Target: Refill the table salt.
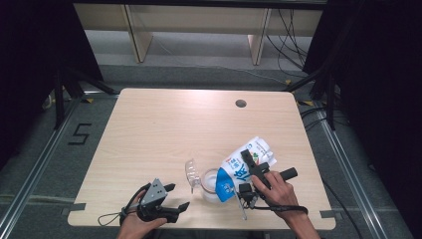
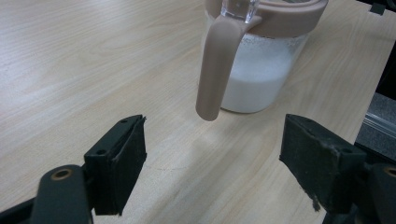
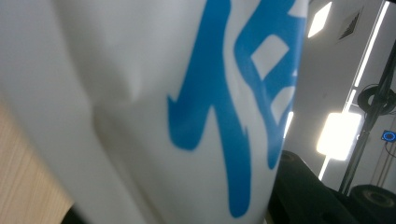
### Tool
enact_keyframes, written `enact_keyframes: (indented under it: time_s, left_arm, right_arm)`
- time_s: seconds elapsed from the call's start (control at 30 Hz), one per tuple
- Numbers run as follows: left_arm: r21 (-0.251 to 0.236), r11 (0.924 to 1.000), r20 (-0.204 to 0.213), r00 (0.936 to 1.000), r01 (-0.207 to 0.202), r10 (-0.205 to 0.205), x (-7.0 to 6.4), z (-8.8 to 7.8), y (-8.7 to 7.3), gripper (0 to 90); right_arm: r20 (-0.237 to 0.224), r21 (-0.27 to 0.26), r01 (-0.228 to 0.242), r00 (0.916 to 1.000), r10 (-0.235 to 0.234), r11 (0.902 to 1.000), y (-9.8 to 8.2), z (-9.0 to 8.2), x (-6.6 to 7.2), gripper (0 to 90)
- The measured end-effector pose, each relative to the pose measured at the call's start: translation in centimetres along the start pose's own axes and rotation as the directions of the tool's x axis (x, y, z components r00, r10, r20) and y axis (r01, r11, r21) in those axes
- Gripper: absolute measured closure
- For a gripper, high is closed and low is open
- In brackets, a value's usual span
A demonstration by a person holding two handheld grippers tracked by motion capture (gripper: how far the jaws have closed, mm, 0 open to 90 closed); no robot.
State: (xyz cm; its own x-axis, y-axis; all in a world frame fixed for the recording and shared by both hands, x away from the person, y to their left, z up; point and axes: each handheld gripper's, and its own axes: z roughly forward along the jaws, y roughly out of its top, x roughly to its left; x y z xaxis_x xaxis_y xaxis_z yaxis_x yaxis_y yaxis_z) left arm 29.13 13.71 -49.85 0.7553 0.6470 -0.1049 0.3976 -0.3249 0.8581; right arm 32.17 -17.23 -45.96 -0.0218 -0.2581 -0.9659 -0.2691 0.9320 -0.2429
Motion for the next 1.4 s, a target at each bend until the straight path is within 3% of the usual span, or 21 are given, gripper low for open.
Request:
enact_keyframes:
  time_s: [0.1,0.17,0.4,0.43,0.57,0.63,0.77,0.93,1.0,1.3,1.4]
  left_arm:
    - [0.0,1.0,0.001,1.0,-0.003,0.003,0.02,-0.01,0.01,21.9]
    - [0.0,1.0,0.002,1.0,-0.002,0.002,0.02,-0.01,0.01,21.9]
    - [-0.002,1.0,-0.001,1.0,-0.003,0.003,0.0,0.0,0.01,21.9]
    - [0.002,1.0,0.001,1.0,-0.005,0.005,0.04,-0.03,0.02,21.9]
    - [0.0,1.0,-0.001,1.0,-0.005,0.005,0.02,-0.03,0.02,21.9]
    - [0.001,1.0,-0.001,1.0,-0.005,0.005,0.02,-0.04,0.02,21.9]
    - [0.0,1.0,-0.004,1.0,-0.001,0.001,-0.01,-0.06,0.02,21.9]
    - [0.0,1.0,-0.003,1.0,-0.004,0.004,0.02,-0.05,0.02,21.9]
    - [0.0,1.0,-0.001,1.0,-0.002,0.002,0.01,-0.04,0.02,21.9]
    - [0.0,1.0,-0.001,1.0,-0.003,0.003,0.02,-0.04,0.02,21.9]
    - [0.004,1.0,-0.007,0.9999,-0.007,0.007,0.01,-0.09,0.05,21.9]
  right_arm:
    - [0.005,-0.013,0.038,0.9993,-0.038,0.9992,0.01,0.07,-0.32,77.1]
    - [0.005,-0.008,0.02,0.9998,-0.02,0.9998,-0.03,0.02,-0.21,77.0]
    - [0.003,-0.011,0.031,0.9995,-0.031,0.9995,-0.04,0.08,-0.24,77.1]
    - [-0.001,0.0,0.012,0.9999,-0.012,0.9999,-0.09,0.01,-0.1,77.1]
    - [0.001,-0.005,0.01,0.9999,-0.01,0.9999,-0.06,0.04,-0.1,77.1]
    - [0.003,-0.015,0.042,0.9991,-0.042,0.999,-0.02,0.09,-0.36,77.1]
    - [0.0,-0.001,0.0,1.0,0.0,1.0,-0.08,0.01,-0.04,77.1]
    - [0.0,-0.009,0.034,0.9994,-0.034,0.9994,-0.11,0.07,-0.3,77.2]
    - [0.0,-0.006,0.017,0.9999,-0.017,0.9998,-0.13,0.05,-0.23,77.2]
    - [0.001,-0.008,0.038,0.9993,-0.038,0.9993,-0.08,0.02,-0.35,77.2]
    - [-0.008,-0.004,0.011,0.9999,-0.011,0.9999,-0.12,0.0,-0.24,77.2]
